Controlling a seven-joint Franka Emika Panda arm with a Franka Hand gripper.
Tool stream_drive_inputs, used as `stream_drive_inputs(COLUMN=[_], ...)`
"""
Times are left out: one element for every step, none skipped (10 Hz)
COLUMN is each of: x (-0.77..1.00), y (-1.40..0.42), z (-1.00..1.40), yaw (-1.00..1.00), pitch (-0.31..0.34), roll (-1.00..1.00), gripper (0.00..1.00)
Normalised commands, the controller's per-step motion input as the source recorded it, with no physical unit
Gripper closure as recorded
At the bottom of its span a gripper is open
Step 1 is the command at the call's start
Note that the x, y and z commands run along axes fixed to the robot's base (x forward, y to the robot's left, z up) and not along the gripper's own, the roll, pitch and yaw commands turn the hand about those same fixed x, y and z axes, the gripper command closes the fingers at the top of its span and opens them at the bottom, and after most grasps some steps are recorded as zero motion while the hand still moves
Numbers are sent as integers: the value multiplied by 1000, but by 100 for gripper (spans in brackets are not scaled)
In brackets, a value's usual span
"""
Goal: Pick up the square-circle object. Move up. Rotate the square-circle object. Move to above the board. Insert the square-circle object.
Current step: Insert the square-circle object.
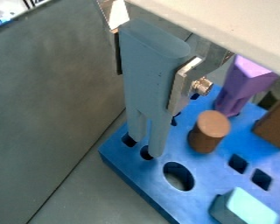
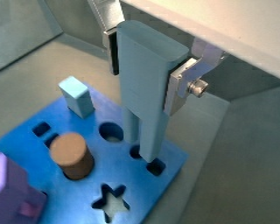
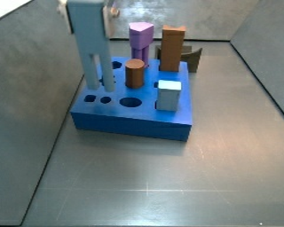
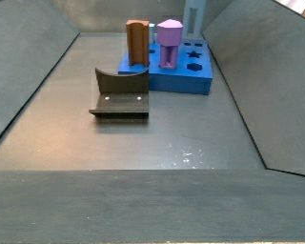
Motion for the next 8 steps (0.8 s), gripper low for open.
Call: stream_drive_inputs(x=[-229, 0, 0, 0, 0, -37, -43, -9], y=[0, 0, 0, 0, 0, 0, 0, 6], z=[-234, -177, -169, -183, -240, -309, -311, -334], yaw=[126, 43, 0, 3, 31, 46, 43, 43], pitch=[-123, -49, -34, -27, -19, -49, -56, -57], roll=[0, 0, -3, -1, 0, 0, 0, -17], gripper=[100, 100, 100, 100, 100, 100, 100, 100])
